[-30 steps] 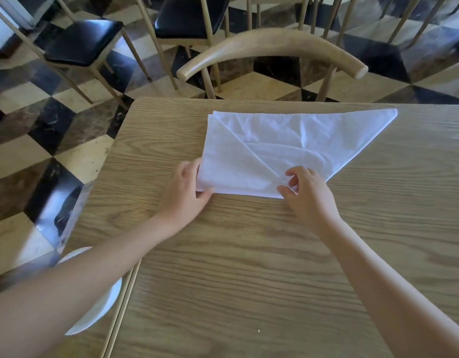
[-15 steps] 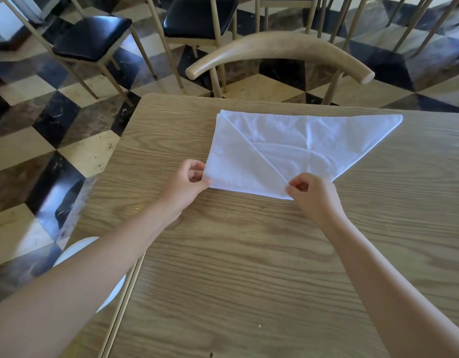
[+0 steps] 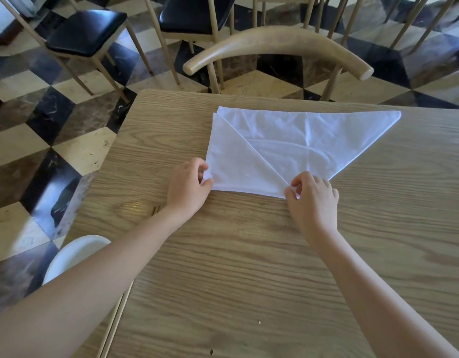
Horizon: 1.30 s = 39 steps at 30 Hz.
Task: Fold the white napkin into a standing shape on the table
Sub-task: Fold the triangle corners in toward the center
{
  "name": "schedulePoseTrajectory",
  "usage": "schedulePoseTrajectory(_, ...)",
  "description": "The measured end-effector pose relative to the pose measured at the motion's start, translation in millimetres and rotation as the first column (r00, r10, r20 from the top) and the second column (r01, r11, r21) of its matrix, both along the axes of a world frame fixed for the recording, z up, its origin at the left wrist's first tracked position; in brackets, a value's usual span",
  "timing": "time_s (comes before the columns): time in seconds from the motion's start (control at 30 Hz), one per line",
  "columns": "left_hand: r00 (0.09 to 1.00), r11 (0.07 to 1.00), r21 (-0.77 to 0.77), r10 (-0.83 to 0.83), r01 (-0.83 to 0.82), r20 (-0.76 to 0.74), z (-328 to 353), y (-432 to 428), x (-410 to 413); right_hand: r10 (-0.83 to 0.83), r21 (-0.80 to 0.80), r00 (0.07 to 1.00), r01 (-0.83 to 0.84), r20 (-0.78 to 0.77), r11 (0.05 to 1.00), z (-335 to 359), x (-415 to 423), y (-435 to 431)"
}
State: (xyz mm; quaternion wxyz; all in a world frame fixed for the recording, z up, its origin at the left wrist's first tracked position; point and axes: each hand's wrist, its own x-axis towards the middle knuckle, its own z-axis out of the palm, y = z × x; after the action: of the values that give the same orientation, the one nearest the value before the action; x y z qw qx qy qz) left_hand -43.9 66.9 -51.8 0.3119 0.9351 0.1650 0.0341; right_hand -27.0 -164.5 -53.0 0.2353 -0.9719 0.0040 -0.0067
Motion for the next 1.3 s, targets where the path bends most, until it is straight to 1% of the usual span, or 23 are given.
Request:
schedulePoseTrajectory(0.07,0.995,0.984,0.175,-0.051,0.035,0.086,-1,-3,-2,0.058,-0.076,0.991,-0.049,0.12,0.996,-1,-4,2)
schedulePoseTrajectory(0.1,0.983,0.96,0.267,-0.123,0.083,0.137,-2,-4,-3,0.128,-0.102,0.975,-0.111,0.183,0.989,-1,-5,4)
schedulePoseTrajectory(0.13,0.958,0.916,0.371,-0.231,0.155,0.17,-3,-6,-4,0.222,-0.126,0.95,-0.198,0.22,0.972,-2,-6,6)
schedulePoseTrajectory(0.17,0.922,0.853,0.461,-0.352,0.246,0.16,-6,-8,-4,0.331,-0.154,0.919,-0.303,0.214,0.94,-4,-7,9)
schedulePoseTrajectory(0.2,0.88,0.781,0.516,-0.463,0.351,0.102,-9,-10,-4,0.436,-0.177,0.885,-0.408,0.165,0.896,-7,-8,13)
schedulePoseTrajectory(0.23,0.841,0.717,0.527,-0.541,0.456,0.008,-12,-12,-4,0.517,-0.193,0.851,-0.493,0.095,0.848,-11,-10,17)
schedulePoseTrajectory(0.27,0.806,0.666,0.516,-0.586,0.539,-0.087,-17,-12,-5,0.564,-0.211,0.825,-0.546,0.035,0.811,-16,-12,19)
schedulePoseTrajectory(0.3,0.779,0.629,0.503,-0.606,0.592,-0.16,-20,-10,-5,0.586,-0.237,0.811,-0.57,-0.004,0.787,-20,-13,18)
schedulePoseTrajectory(0.37,0.757,0.597,0.492,-0.608,0.634,-0.238,-24,-4,-5,0.586,-0.297,0.809,-0.57,-0.039,0.766,-23,-15,10)
schedulePoseTrajectory(0.43,0.769,0.605,0.494,-0.586,0.624,-0.254,-24,2,-5,0.564,-0.317,0.823,-0.552,-0.059,0.771,-21,-16,-3)
schedulePoseTrajectory(0.5,0.802,0.636,0.498,-0.532,0.589,-0.27,-20,6,-3,0.539,-0.313,0.839,-0.533,-0.074,0.786,-20,-18,-12)
schedulePoseTrajectory(0.67,0.828,0.69,0.466,-0.402,0.554,-0.391,-9,-1,21,0.511,-0.273,0.857,-0.51,-0.074,0.816,-22,-23,-13)
schedulePoseTrajectory(0.77,0.838,0.73,0.428,-0.384,0.533,-0.389,-9,-8,50,0.503,-0.278,0.861,-0.503,-0.076,0.819,-23,-24,-14)
schedulePoseTrajectory(0.9,0.849,0.736,0.435,-0.38,0.518,-0.368,-16,-1,81,0.498,-0.256,0.865,-0.495,-0.058,0.83,-23,-25,-13)
schedulePoseTrajectory(1.0,0.872,0.782,0.393,-0.393,0.483,-0.291,-16,3,98,0.465,-0.175,0.885,-0.458,-0.001,0.871,-19,-23,-8)
schedulePoseTrajectory(1.1,0.933,0.853,0.378,-0.333,0.359,-0.134,-12,9,121,0.397,-0.105,0.911,-0.386,0.112,0.917,-13,-16,0)
schedulePoseTrajectory(1.17,0.956,0.898,0.338,-0.292,0.282,-0.023,-7,16,138,0.354,-0.074,0.92,-0.346,0.172,0.935,-11,-10,5)
schedulePoseTrajectory(1.23,0.954,0.907,0.323,-0.297,0.27,0.037,-1,24,151,0.332,-0.054,0.922,-0.328,0.202,0.943,-11,-5,7)
schedulePoseTrajectory(1.3,0.946,0.893,0.351,-0.319,0.281,0.053,3,30,159,0.322,-0.061,0.922,-0.317,0.214,0.947,-13,-2,9)
